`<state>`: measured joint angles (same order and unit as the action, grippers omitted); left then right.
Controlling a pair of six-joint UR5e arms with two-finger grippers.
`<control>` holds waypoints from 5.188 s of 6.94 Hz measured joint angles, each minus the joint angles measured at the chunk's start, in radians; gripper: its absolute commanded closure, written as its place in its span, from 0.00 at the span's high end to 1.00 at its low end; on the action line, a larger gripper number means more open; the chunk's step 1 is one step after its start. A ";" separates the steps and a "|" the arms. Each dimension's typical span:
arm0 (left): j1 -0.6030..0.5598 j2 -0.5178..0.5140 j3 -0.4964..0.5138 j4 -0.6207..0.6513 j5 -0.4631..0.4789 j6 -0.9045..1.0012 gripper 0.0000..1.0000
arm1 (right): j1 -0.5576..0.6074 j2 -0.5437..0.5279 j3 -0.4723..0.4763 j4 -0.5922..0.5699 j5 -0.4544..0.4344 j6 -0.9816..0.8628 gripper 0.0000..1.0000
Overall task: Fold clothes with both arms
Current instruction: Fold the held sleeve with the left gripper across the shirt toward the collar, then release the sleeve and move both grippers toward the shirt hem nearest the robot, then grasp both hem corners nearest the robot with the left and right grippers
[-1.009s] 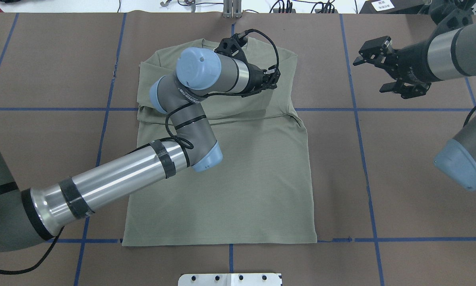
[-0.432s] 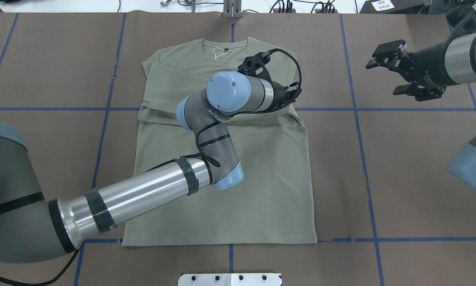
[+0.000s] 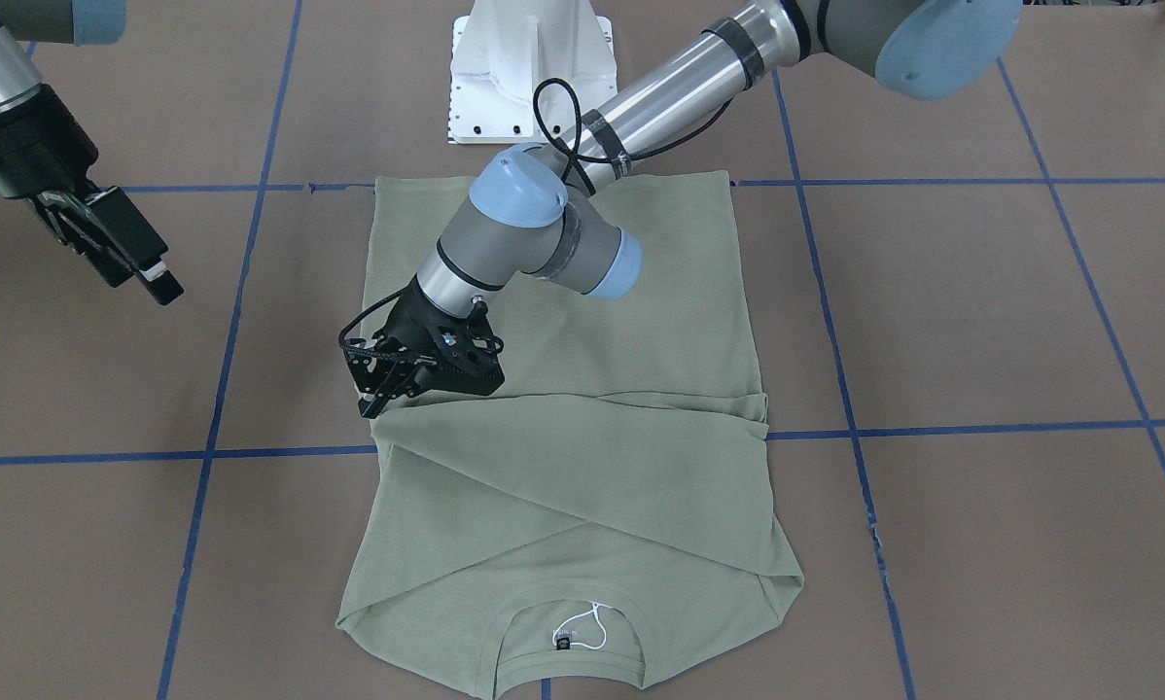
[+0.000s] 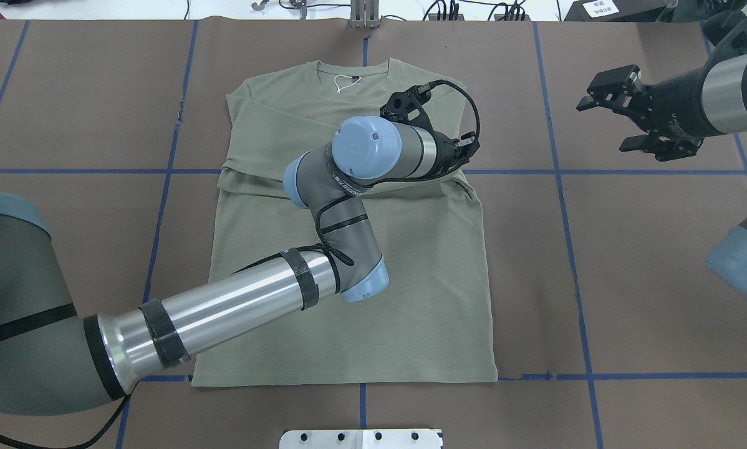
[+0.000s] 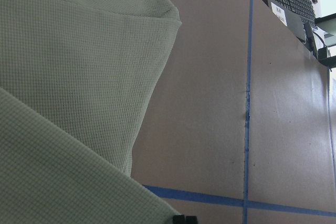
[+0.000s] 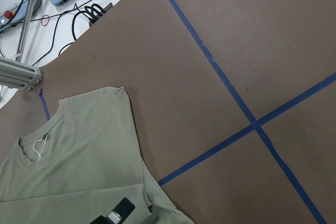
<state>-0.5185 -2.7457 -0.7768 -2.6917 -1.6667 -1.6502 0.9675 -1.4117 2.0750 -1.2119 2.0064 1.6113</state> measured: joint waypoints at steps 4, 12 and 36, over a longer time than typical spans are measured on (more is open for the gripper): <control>-0.017 0.158 -0.187 0.004 -0.036 0.006 0.55 | -0.127 0.007 -0.003 -0.003 -0.050 0.018 1.00; -0.047 0.793 -1.143 0.499 -0.162 0.093 0.57 | -0.857 -0.049 0.131 -0.149 -0.633 0.511 0.91; -0.025 0.824 -1.141 0.516 -0.234 0.062 0.63 | -0.908 -0.067 0.033 -0.163 -0.666 0.687 0.00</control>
<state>-0.5437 -1.9214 -1.9175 -2.1760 -1.9010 -1.5882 0.0598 -1.4782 2.1082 -1.3751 1.3400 2.2985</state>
